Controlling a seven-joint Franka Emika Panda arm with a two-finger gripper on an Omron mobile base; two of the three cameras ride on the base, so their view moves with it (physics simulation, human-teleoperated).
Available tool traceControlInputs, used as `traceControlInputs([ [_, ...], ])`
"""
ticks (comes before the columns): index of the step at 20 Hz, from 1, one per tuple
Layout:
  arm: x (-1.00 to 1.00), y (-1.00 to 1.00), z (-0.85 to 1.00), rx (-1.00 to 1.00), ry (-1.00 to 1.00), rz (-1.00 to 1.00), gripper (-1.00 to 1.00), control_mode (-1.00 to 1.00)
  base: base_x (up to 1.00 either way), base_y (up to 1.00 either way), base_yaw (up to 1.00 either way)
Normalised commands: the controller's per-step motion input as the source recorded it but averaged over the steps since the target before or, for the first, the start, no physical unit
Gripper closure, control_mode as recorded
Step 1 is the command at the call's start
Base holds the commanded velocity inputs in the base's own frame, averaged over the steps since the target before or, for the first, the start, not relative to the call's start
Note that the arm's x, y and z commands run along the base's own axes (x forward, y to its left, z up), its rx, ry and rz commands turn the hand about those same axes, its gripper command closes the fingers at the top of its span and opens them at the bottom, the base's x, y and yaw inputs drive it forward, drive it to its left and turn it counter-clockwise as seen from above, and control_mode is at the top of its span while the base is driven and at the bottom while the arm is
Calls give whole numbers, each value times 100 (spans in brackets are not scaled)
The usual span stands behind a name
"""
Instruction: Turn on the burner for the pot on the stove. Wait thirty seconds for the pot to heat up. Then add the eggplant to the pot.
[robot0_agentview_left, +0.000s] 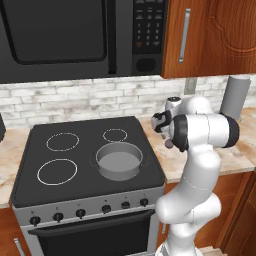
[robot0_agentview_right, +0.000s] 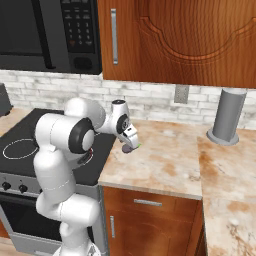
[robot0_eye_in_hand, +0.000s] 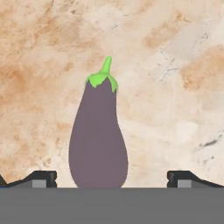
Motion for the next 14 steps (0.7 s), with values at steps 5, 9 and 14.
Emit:
traceControlInputs([
  [5, 45, -7, -21, 0, 0, 0, -100, -100, 0, 0, 0],
  [9, 13, -5, -18, 0, 0, 0, -100, -100, 0, 0, 0],
  [14, 0, -5, -28, 0, 0, 0, -100, -100, 0, 0, 0],
])
